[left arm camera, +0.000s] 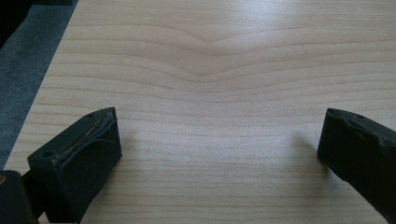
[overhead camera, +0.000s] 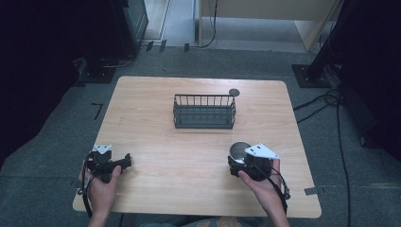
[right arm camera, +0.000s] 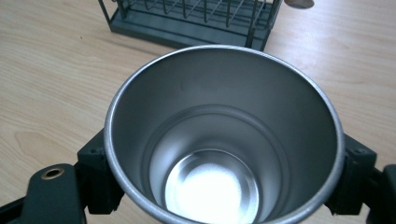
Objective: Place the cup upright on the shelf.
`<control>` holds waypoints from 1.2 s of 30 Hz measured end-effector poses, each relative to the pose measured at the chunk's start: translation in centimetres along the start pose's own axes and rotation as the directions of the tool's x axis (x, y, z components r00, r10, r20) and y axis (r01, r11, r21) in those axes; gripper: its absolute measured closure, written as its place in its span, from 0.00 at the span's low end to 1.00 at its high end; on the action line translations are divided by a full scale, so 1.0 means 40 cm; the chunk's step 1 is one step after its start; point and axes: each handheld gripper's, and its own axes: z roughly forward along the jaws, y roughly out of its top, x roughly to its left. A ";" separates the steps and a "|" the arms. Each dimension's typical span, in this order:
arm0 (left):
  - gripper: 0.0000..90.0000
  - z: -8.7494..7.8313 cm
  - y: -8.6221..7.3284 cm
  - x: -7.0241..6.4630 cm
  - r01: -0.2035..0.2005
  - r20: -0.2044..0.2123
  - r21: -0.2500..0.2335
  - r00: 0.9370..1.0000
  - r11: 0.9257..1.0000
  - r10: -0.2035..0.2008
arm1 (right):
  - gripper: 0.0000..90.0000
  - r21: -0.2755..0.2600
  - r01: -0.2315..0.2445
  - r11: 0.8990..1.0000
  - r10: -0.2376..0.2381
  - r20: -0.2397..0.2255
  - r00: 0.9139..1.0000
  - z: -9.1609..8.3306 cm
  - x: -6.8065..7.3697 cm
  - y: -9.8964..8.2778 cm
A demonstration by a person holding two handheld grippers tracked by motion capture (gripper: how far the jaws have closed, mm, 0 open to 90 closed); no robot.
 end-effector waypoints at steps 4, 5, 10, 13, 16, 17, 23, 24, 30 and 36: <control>0.00 0.000 0.000 0.000 0.000 0.000 0.000 1.000 1.000 0.000 | 0.20 -0.007 0.008 1.000 -0.008 -0.001 1.000 0.003 0.001 0.017; 0.00 0.000 0.000 0.000 0.000 0.000 0.000 1.000 1.000 0.000 | 0.20 -0.011 0.013 1.000 -0.013 -0.002 1.000 0.006 0.002 0.029; 0.00 0.000 0.000 0.000 0.000 0.000 0.000 1.000 1.000 0.000 | 0.20 -0.015 0.017 1.000 -0.017 -0.004 1.000 0.014 0.001 0.051; 0.00 0.000 0.000 0.000 0.000 0.001 0.000 1.000 1.000 0.000 | 0.20 -0.021 0.015 1.000 -0.016 -0.009 1.000 0.022 0.000 0.068; 0.00 0.000 0.000 0.000 0.000 0.001 0.001 1.000 1.000 0.000 | 0.20 -0.029 0.025 0.999 -0.025 -0.012 1.000 0.031 0.001 0.093; 0.00 0.000 0.000 0.000 0.000 0.001 0.000 1.000 1.000 0.000 | 0.20 -0.033 0.022 0.999 -0.023 -0.018 1.000 0.034 0.002 0.102; 0.00 0.000 0.000 0.000 0.000 0.001 0.001 1.000 1.000 0.000 | 0.20 -0.045 0.022 0.999 -0.023 -0.030 0.999 0.046 0.005 0.132; 0.00 0.000 0.000 0.000 0.000 0.001 0.001 1.000 1.000 0.000 | 0.20 -0.046 0.022 0.999 -0.023 -0.032 0.999 0.048 0.006 0.138; 0.00 0.000 0.000 0.000 0.000 0.000 0.001 1.000 1.000 0.000 | 0.20 -0.054 0.021 0.998 -0.023 -0.042 0.999 0.065 0.011 0.168; 0.00 0.000 0.000 -0.001 0.003 0.001 -0.002 1.000 1.000 -0.003 | 0.20 -0.071 0.030 0.997 -0.033 -0.035 0.999 0.087 0.016 0.204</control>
